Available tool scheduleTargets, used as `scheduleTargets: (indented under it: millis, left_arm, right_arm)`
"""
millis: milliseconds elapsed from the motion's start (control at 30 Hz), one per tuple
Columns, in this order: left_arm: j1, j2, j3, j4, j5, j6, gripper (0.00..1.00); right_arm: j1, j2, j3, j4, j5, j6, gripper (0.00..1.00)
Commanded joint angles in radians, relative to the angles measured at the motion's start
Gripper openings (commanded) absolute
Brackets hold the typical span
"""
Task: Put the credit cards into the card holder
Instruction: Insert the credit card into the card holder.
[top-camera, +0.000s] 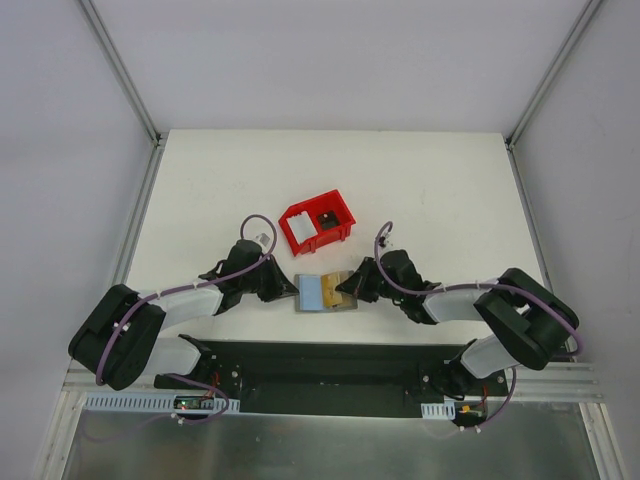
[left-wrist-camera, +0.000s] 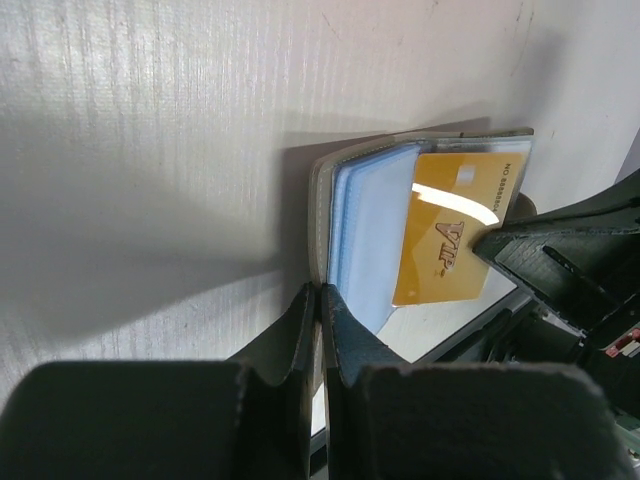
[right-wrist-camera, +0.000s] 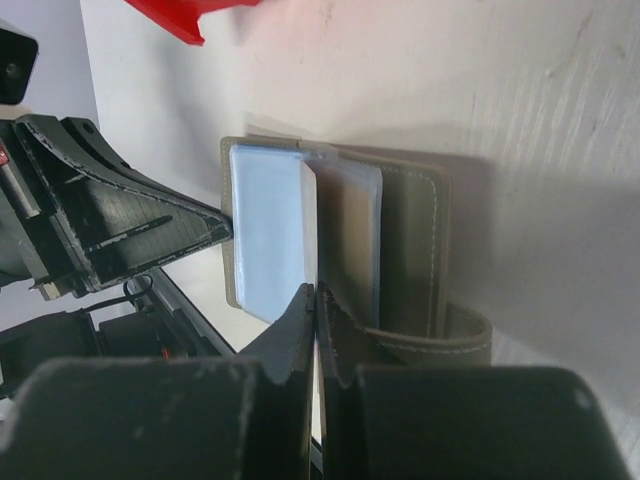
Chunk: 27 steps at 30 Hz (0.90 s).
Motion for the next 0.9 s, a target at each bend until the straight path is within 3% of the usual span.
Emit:
scheduleTargets:
  millis: [0,867]
  left_arm:
    - [-0.008,-0.010,-0.009,0.023,-0.010,-0.007,0.00]
    - [-0.008,-0.006,-0.009,0.037,-0.001,-0.008,0.00]
  right_arm:
    - [0.031,-0.010,-0.043,0.071,0.049,0.044,0.00]
    - [0.035,0.045,-0.060,0.080,0.107,0.067,0.01]
